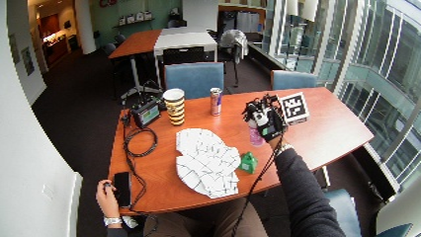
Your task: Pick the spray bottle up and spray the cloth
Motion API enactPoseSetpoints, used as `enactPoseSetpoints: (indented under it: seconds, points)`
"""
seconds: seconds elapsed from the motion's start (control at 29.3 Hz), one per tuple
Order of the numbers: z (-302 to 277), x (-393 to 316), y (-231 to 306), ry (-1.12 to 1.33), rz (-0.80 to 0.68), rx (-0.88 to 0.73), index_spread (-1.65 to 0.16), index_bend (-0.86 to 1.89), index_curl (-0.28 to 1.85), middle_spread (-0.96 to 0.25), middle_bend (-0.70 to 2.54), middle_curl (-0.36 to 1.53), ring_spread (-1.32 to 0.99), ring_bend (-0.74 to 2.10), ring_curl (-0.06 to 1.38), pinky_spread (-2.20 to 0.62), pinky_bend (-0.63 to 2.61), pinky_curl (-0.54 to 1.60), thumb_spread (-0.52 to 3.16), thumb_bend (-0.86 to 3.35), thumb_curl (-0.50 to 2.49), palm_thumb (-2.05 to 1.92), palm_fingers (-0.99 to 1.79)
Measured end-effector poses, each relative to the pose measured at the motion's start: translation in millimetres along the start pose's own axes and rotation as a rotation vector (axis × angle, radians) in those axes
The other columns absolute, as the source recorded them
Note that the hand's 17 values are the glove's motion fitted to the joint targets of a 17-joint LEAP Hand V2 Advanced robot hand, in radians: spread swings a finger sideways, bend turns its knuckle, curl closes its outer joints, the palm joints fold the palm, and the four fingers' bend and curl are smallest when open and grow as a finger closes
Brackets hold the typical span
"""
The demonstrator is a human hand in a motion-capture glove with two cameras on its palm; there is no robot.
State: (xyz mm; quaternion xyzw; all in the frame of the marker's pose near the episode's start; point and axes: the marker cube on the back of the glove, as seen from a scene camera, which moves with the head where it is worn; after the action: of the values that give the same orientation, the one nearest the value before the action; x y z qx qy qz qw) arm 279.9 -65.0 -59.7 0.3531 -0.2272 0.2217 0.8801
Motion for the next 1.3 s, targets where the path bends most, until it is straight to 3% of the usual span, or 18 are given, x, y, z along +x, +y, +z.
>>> enactPoseSetpoints:
  seconds: [0.55,0.99,1.3]
  points:
    - [31.2,-58.3,-24.8,0.435,-0.118,-0.52,-0.28,0.2,0.52,-0.19,0.6,0.49,-0.18,0.65,0.45,-0.29,0.46,0.4,1.3,-0.01,0.23,0.41,1.42]
    - [95.2,-52.4,12.6,0.757,-0.097,-0.955,-0.28,0.22,0.54,-0.19,0.61,0.49,-0.17,0.66,0.44,-0.29,0.46,0.4,1.31,-0.01,0.23,0.41,1.41]
    - [127.1,-26.4,46.9,0.858,-0.074,-1.112,-0.28,0.22,0.55,-0.19,0.62,0.49,-0.17,0.67,0.44,-0.29,0.47,0.4,1.31,-0.01,0.23,0.41,1.41]
